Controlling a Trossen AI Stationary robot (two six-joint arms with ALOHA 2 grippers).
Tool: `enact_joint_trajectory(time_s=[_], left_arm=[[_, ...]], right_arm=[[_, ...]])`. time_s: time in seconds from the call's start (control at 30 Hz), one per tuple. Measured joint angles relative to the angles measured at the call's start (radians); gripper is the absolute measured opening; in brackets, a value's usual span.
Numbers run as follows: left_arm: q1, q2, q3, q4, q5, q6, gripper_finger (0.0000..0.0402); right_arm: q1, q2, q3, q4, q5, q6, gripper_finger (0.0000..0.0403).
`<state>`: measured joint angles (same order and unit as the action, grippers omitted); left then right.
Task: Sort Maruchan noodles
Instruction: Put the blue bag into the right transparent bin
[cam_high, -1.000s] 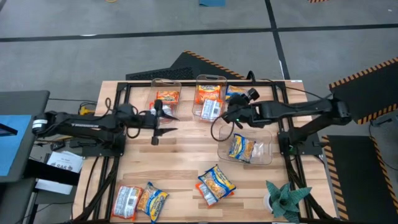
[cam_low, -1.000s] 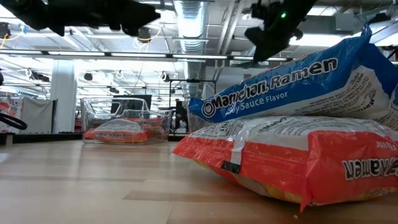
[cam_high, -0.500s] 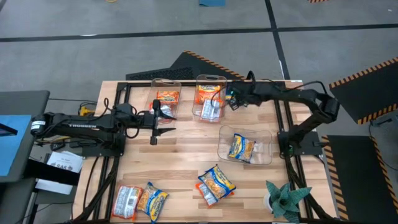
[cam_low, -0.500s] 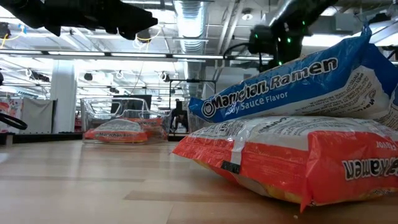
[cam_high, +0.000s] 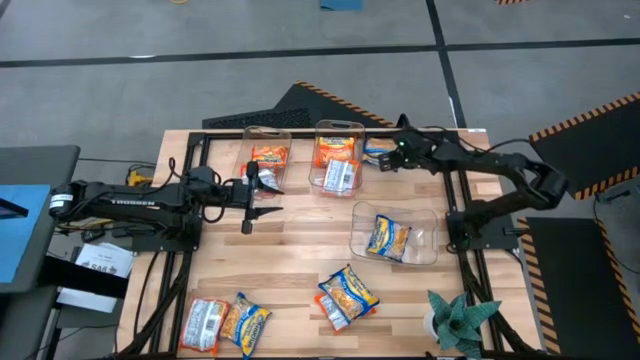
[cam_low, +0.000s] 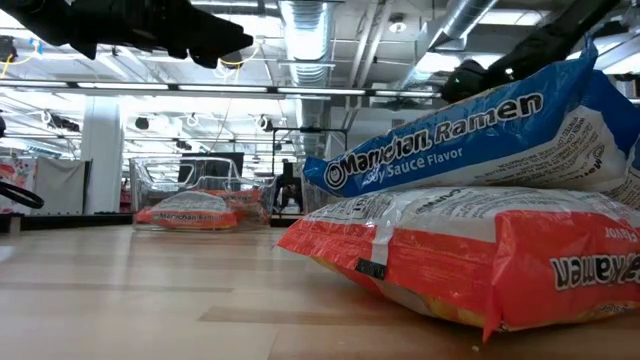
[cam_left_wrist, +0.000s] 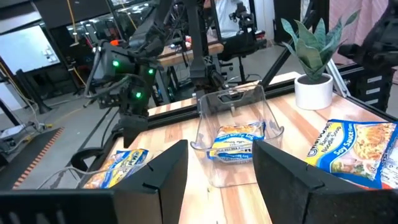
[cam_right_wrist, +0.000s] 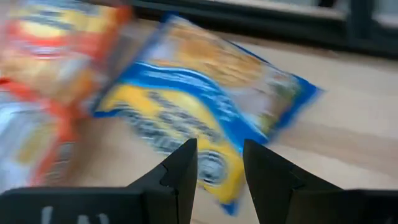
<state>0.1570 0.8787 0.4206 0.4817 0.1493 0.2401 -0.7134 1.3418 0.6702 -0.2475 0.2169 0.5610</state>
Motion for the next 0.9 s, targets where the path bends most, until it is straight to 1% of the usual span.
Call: enact_joint_trajectory(time_s=[0.13,0.3,0.37,0.63,0.7,0.9], left_arm=[[0.000,0.000,0.000,0.000,0.000,0.000,0.0169],[0.000,0.000,0.000,0.001,0.000,0.000,0.0169],[0.000,0.000,0.000,0.001,0.000,0.000,0.0169],[0.000,0.000,0.000,0.001,0.000,0.000,0.0169],[0.000,0.000,0.000,0.001,0.000,0.000,0.0169],[0.000,0.000,0.000,0.001,0.001,0.000,0.0169]], right_arm=[[-0.033,-0.009,-0.057,0.024,0.013,0.045,0.0152],[-0.048,0.003,-0.118,0.139,-0.053,0.067,0.0152],[-0.055,0.007,-0.131,0.159,-0.061,0.074,0.0152],[-0.060,0.007,-0.136,0.191,-0.068,0.087,0.0152],[-0.060,0.012,-0.136,0.191,-0.084,0.087,0.0152],[-0.053,0.088,-0.135,0.205,-0.098,0.094,0.0152]])
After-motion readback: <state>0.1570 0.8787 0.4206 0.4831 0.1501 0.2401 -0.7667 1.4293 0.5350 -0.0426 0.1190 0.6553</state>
